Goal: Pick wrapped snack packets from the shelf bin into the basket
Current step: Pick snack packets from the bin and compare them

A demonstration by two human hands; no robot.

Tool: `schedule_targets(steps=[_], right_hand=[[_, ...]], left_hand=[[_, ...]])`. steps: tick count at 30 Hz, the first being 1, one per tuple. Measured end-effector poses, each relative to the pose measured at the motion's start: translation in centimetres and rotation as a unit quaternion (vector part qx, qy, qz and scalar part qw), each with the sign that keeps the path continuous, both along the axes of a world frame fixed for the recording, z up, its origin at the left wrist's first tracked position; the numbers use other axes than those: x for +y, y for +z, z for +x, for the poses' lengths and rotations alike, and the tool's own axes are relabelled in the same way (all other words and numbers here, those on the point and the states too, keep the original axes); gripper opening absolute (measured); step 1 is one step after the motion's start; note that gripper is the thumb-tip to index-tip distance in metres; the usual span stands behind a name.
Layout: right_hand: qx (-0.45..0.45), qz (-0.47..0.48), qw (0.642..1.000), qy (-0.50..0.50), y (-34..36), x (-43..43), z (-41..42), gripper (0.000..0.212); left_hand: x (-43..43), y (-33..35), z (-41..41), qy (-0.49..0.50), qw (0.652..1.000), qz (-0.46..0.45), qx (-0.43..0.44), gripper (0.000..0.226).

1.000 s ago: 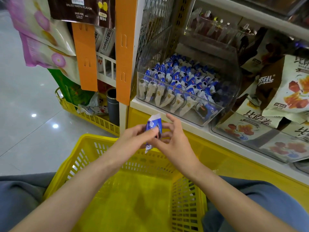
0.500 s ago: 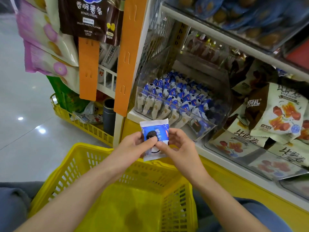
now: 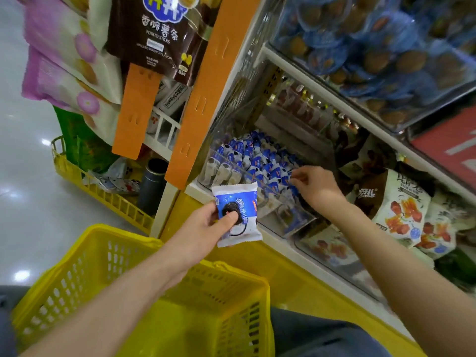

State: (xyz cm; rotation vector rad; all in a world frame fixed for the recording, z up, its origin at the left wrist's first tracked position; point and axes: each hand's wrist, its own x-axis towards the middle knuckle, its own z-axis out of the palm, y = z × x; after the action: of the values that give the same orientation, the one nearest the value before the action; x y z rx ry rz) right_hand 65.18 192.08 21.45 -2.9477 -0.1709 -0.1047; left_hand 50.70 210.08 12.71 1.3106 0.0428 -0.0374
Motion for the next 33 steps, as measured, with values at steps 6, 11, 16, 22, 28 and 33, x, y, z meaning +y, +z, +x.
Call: schedule_targets(steps=[6,11,16,22,28,33], right_hand=[[0.084,-0.117,0.989,-0.009,-1.0,0.7,0.4,0.018],[0.081,-0.110,0.991,-0.012,-0.1,0.9,-0.1,0.010],[-0.098,-0.015,0.995,0.014,2.5,1.2,-2.4,0.011],[-0.090,0.211,0.968,0.105,3.7,3.1,-7.3,0.007],[-0.121,0.284,0.945,0.106,2.7,4.3,-10.4,0.014],[0.005,0.319,0.942,0.102,1.3,4.6,-11.0,0.008]], left_hand=[[0.1,0.5,-0.1,0.013,1.000,-0.024,0.009,0.009],[0.6,0.6,-0.1,0.015,0.999,-0.048,0.012,0.016],[0.9,0.6,-0.2,0.031,0.995,-0.092,0.024,0.022],[1.3,0.8,-0.5,0.061,0.983,-0.171,0.037,0.025],[1.9,1.0,-1.1,0.096,0.981,-0.164,0.039,0.023],[2.0,1.3,-1.6,0.068,0.982,-0.178,0.016,0.023]])
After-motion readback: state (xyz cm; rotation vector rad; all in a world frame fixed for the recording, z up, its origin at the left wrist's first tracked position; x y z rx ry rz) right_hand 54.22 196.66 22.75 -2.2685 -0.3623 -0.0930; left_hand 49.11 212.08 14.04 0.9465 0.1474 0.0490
